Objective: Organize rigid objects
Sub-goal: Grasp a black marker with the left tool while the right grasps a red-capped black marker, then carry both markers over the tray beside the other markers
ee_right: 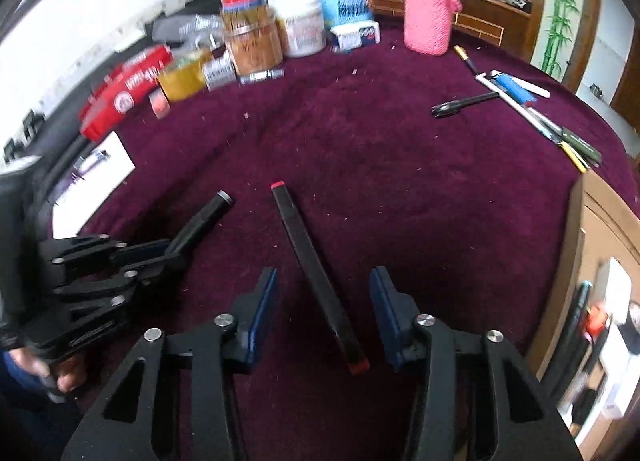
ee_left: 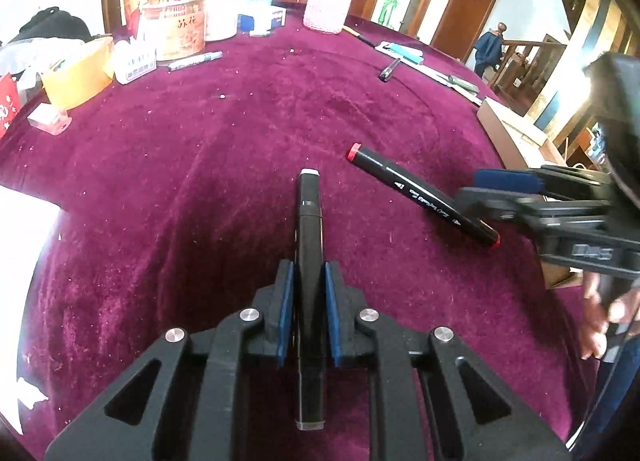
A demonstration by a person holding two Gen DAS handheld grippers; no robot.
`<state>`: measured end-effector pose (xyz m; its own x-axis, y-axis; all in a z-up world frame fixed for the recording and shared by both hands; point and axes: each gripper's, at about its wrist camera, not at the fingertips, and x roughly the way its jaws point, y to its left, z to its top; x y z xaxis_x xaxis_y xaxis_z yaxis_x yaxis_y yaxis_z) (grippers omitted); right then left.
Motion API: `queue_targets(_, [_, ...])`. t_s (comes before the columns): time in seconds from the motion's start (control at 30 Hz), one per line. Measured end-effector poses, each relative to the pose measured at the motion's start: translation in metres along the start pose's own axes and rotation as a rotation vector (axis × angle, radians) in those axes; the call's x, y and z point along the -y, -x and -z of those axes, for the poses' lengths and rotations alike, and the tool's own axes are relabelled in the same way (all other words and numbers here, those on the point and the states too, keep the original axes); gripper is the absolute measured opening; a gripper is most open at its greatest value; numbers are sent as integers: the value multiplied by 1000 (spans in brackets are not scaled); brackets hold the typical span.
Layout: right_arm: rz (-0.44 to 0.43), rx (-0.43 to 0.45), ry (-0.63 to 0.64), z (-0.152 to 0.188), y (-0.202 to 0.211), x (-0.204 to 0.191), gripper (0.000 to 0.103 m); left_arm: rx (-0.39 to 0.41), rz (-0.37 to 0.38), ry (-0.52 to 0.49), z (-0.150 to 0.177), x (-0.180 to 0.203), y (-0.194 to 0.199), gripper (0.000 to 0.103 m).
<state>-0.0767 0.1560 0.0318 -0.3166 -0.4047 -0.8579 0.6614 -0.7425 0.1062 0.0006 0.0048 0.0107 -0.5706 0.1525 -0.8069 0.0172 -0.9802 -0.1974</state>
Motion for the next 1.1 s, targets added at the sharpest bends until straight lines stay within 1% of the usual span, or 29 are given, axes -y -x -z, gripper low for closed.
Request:
queue_targets(0.03, [20,-11,7,-1,-7,0,39,1,5,2,0,-1,0,13])
queue_targets(0.07, [34,-17,9,-2,-13,0,34,2,10,6,0,-2,0,13])
queue_targets(0.13, [20,-36,13,2,-24,-3,28,3,17,10,0,-3,0,13])
queue_targets(0.2, [69,-3,39,6,-25,-11,25,4,18,11,0,-3,0,13])
queue_targets(0.27, [86,7,21,8,-24,-15,13,5,9,3,0,-1,0,13])
queue_targets(0.37, [118,23,12,16,-19,-22,12,7,2,-2,0,0,0,13])
queue_targets(0.47, [86,66,-45,21,-7,-19,12,9,0,0,0,2,1,12])
queue_targets(0.53, [37,107,-90,21,2,-11,12,6,4,1,-2,2,0,12])
queue_targets(0.6, [8,135,-119,19,6,-6,12,5,15,15,-4,3,1,12])
queue_targets(0.73, [-23,168,-164,19,14,6,12,25,-5,10,-11,10,7,12])
queue_targets(0.87, [-39,212,-180,18,27,11,12,49,-41,-17,-16,24,10,12])
queue_targets(1.1, [-35,248,-219,18,39,22,12,53,-33,-57,-22,49,14,12])
